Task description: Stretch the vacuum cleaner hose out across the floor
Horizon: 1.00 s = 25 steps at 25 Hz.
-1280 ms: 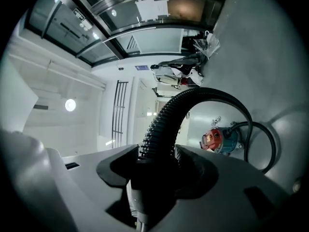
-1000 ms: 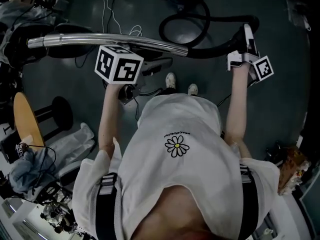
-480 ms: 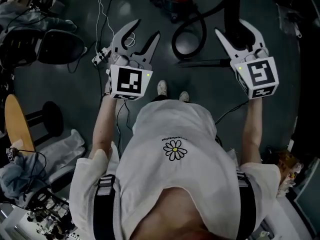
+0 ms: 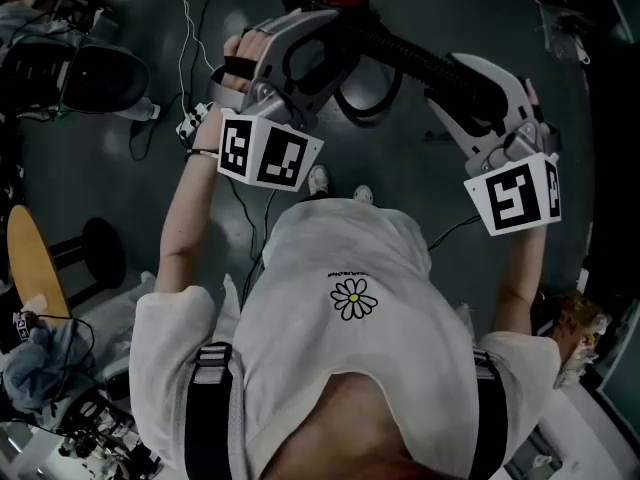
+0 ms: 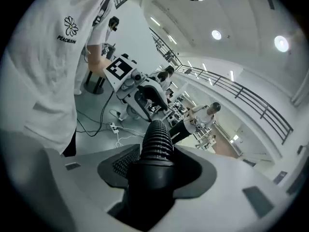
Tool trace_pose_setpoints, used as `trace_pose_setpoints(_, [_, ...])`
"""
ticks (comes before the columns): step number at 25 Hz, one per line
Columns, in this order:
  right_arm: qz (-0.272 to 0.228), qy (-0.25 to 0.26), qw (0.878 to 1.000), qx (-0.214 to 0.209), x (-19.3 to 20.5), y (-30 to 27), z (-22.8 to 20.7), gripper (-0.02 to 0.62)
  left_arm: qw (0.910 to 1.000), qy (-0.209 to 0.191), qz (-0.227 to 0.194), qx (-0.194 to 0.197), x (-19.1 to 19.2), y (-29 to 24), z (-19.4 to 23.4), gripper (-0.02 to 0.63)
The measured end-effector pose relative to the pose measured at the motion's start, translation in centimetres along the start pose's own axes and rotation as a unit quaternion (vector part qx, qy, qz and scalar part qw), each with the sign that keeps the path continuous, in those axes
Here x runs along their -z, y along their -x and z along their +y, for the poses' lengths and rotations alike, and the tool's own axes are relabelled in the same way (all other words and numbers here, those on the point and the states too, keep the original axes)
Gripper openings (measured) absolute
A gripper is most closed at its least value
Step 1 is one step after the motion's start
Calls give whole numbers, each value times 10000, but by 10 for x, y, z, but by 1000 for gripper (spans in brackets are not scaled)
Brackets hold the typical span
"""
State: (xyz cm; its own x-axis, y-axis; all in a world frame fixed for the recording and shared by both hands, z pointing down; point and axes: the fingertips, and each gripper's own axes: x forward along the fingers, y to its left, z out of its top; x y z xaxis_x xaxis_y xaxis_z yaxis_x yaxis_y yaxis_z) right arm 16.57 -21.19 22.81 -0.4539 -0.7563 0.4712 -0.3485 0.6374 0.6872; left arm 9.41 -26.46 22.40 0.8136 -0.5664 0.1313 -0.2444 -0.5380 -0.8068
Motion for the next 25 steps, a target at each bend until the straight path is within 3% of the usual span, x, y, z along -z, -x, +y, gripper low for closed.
trace_pose_setpoints(3, [-140,-35,9999,45,-2,7,2,236,9982,419,-169,399,-8,10,-1,215])
trace_pose_setpoints(6, [-292,-2,9996,47,-4,9,-1,236,9936,701,67,883,-2,17,-5,215])
trace_pose_setpoints(12, [-592,375,9974,-176,-35,10,9,236,9990,65,200,403,-7,11,2,215])
trace_pose_setpoints(17, [-806,796,9920,-559,-68,20,26,236,9955,-326,343,816,-7,2,-13,215])
trace_pose_setpoints(20, [-781,1072,9902,-430,-71,24,25,236,9925,-248,418,1126,-5,1,-32,215])
trace_pose_setpoints(22, [-497,1416,9886,-133,-59,24,19,236,9818,131,670,1775,-4,6,-54,215])
trace_pose_setpoints(23, [-257,1703,9850,50,-51,22,18,236,9706,435,804,2227,-6,11,-67,213])
trace_pose_setpoints(25, [153,2204,9747,345,-35,20,16,236,9356,1244,888,3183,-19,25,-90,212])
